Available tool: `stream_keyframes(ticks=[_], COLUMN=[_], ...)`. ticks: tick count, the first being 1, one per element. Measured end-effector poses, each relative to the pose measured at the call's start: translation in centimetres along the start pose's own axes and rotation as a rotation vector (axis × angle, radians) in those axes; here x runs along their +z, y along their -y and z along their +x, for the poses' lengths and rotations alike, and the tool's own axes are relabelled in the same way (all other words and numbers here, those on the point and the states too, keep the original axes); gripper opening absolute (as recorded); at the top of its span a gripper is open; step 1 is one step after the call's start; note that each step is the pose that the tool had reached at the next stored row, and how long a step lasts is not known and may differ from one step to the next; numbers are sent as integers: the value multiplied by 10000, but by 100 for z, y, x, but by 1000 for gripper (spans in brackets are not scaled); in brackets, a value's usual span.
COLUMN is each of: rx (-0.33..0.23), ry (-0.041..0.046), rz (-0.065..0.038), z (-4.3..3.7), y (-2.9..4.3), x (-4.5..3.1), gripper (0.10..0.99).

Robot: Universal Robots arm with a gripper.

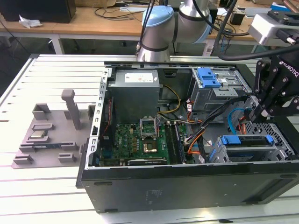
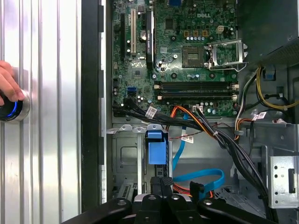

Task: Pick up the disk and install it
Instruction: 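Insert the disk into the insertion slot, then insert the first disk wire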

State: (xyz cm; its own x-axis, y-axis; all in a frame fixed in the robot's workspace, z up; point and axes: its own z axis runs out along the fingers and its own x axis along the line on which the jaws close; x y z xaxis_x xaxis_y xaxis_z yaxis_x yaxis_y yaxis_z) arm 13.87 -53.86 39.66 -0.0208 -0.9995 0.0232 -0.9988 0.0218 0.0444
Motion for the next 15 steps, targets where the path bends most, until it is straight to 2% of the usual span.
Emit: stream_keyframes(ticks=[9, 14, 15], rx=[-2, 0, 0], ry=[1, -1, -3], rz=[0, -1, -1], z=[-1, -37, -55], y=[6, 94, 133], x=[4, 3, 2], gripper=[106, 106, 106])
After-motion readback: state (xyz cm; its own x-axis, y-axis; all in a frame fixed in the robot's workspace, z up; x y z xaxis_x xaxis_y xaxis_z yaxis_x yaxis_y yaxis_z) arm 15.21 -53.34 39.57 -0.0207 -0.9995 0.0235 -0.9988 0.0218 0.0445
